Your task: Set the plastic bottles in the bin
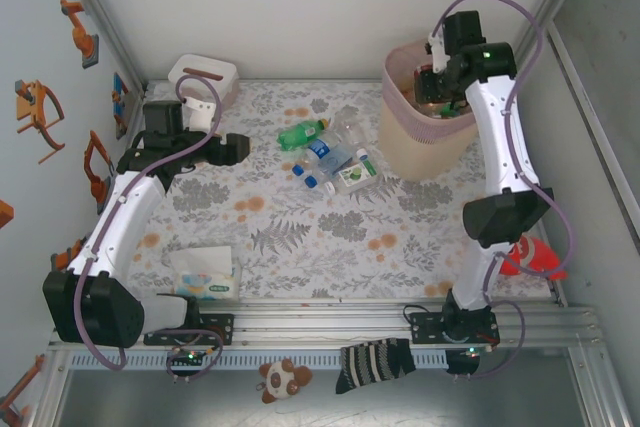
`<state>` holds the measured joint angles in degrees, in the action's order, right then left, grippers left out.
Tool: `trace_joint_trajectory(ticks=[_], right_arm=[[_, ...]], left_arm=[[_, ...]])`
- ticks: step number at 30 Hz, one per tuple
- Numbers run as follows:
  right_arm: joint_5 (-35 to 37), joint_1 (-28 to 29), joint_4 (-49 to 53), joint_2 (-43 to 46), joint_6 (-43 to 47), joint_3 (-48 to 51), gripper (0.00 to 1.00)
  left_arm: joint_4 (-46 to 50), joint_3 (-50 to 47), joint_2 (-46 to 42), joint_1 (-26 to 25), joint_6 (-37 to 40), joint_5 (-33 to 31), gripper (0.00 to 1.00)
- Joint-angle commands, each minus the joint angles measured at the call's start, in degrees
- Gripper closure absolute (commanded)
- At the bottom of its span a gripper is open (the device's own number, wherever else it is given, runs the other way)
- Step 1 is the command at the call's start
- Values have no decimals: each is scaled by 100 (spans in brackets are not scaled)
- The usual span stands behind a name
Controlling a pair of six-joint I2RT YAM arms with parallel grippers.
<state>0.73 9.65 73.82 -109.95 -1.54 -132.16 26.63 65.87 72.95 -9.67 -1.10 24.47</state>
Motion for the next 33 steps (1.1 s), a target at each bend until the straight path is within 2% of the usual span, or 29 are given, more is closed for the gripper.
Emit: trace_joint_trajectory(ticks=[1, 9, 14, 18, 27, 29, 33], right_arm=[[-283, -98, 159, -136, 74, 116, 59], [-429, -209, 268, -527, 125, 182, 49], [-416, -209, 393, -503, 80, -8, 27], [-376, -209, 398, -357, 28, -195, 20], [-174, -209, 251, -178, -87, -616, 22], [-113, -210, 165, -143, -104, -649, 26], [-315, -209, 2, -148, -146, -610, 41]], left_arm=[[8, 36, -30, 27, -13, 71, 14], [34, 52, -50, 27, -3, 32, 14], [34, 50, -35, 27, -1, 49, 14], [35, 54, -40, 27, -3, 40, 14], [35, 54, -23, 36, -3, 32, 14], [37, 49, -21, 36, -4, 32, 14], [39, 51, -15, 36, -3, 23, 14]])
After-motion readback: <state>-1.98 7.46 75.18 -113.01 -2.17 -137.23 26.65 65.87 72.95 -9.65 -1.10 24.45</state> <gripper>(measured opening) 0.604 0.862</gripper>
